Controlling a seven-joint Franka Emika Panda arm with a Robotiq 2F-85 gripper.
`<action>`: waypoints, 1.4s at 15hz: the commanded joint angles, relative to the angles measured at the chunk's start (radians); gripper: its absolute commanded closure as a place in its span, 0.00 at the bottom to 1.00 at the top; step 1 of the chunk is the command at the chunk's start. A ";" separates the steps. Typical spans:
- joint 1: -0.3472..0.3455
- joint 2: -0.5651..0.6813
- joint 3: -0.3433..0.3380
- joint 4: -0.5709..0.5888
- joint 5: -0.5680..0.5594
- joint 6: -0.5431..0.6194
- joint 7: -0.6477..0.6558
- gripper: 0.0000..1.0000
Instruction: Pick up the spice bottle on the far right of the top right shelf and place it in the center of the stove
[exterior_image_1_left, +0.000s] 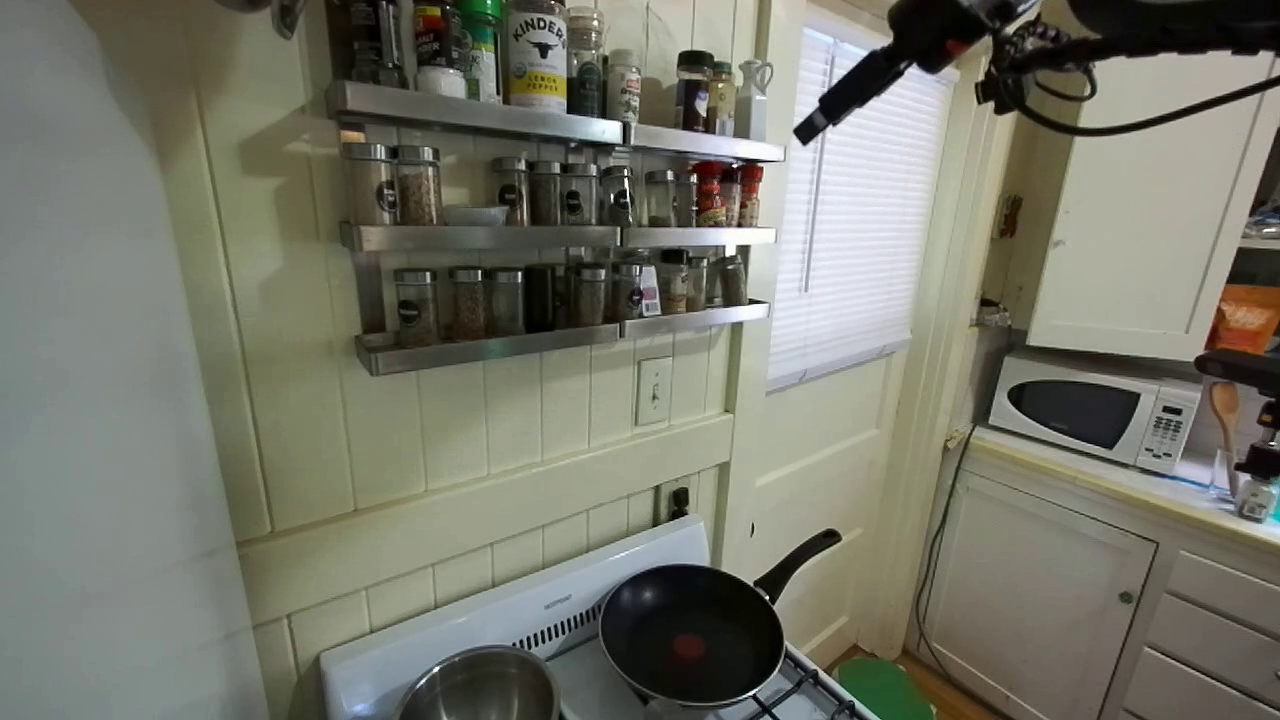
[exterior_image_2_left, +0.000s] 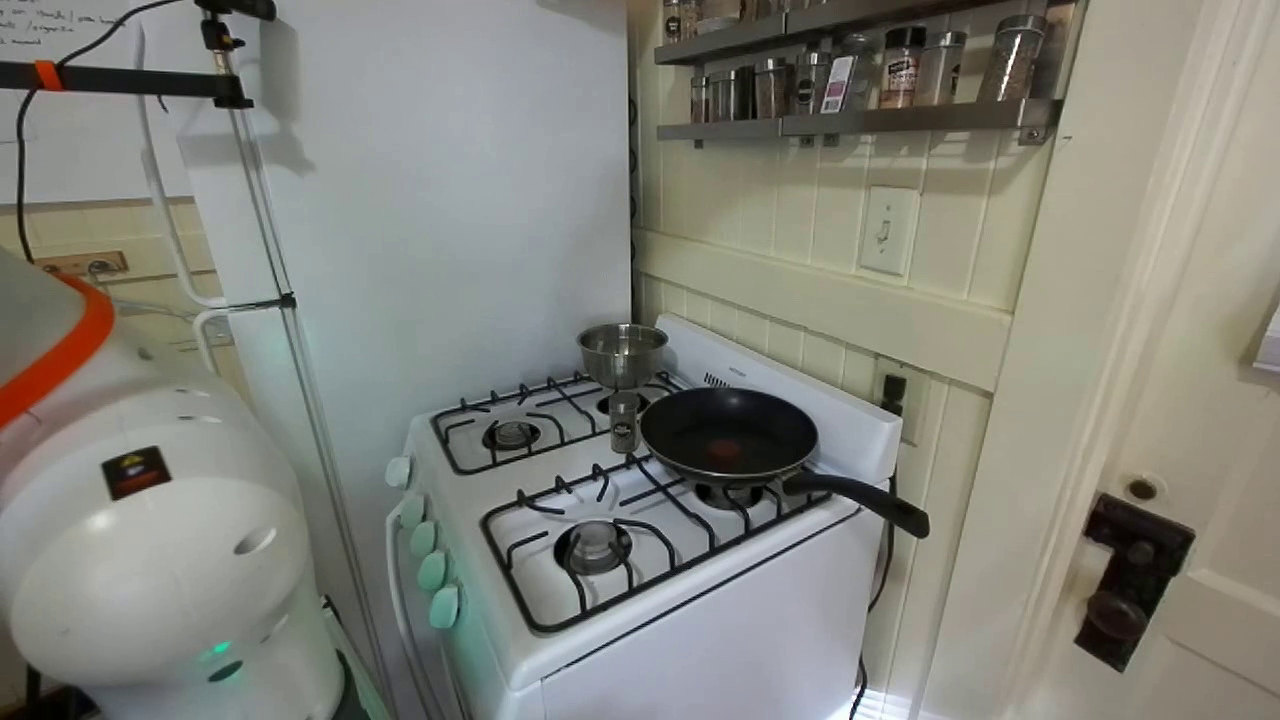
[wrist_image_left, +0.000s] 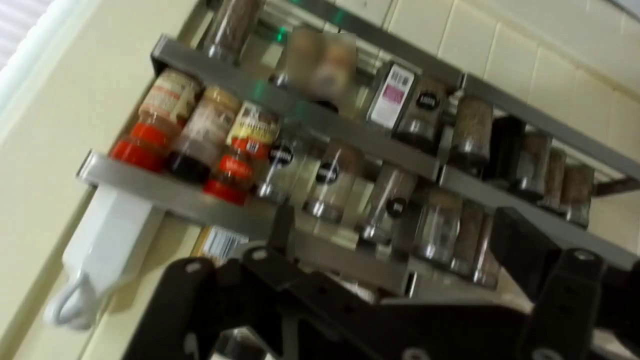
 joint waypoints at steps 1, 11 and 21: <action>-0.010 0.053 0.003 0.099 -0.022 0.125 -0.003 0.00; -0.067 0.143 -0.065 0.191 0.014 0.195 0.061 0.00; -0.123 0.228 -0.051 0.226 -0.005 0.240 0.231 0.00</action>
